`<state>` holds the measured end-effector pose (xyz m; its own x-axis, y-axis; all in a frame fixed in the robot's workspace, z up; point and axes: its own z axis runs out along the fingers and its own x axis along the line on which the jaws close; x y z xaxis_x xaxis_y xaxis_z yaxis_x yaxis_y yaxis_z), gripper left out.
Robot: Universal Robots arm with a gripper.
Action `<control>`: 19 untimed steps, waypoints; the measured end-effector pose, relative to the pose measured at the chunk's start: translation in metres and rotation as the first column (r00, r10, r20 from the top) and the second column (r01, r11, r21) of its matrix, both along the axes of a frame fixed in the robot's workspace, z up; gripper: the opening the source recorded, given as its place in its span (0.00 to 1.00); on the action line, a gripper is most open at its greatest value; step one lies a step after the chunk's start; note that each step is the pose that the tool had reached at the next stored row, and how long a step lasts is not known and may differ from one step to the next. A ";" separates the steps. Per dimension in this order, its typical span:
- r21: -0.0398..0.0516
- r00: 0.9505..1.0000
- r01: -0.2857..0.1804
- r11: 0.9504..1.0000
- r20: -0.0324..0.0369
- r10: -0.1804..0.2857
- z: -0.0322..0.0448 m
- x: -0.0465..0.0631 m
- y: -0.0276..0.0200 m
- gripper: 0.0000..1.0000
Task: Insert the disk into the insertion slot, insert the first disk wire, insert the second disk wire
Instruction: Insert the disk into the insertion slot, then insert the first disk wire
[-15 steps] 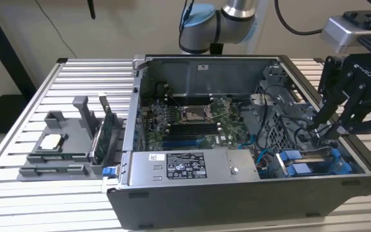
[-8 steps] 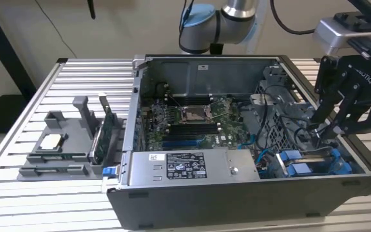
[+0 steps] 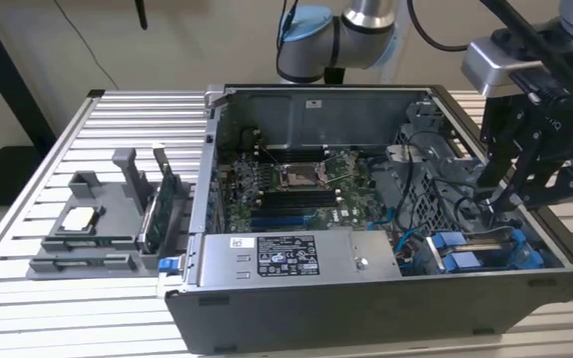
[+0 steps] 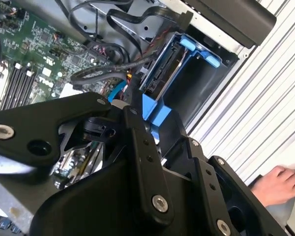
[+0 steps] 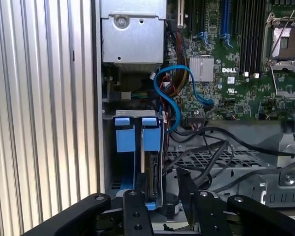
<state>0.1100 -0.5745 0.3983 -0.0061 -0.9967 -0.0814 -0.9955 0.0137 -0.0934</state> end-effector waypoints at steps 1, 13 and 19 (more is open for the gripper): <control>0.001 1.000 -0.001 1.000 0.004 0.001 -0.0006 -0.001 0.0010 0.41; 0.010 0.999 -0.004 1.000 0.047 0.004 -0.0124 -0.003 0.0132 0.41; 0.012 0.998 -0.005 1.000 0.059 0.004 -0.0155 -0.006 0.0135 0.39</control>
<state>0.1038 -0.5610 0.3828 0.0035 -0.9956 -0.0931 -0.9884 0.0107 -0.1518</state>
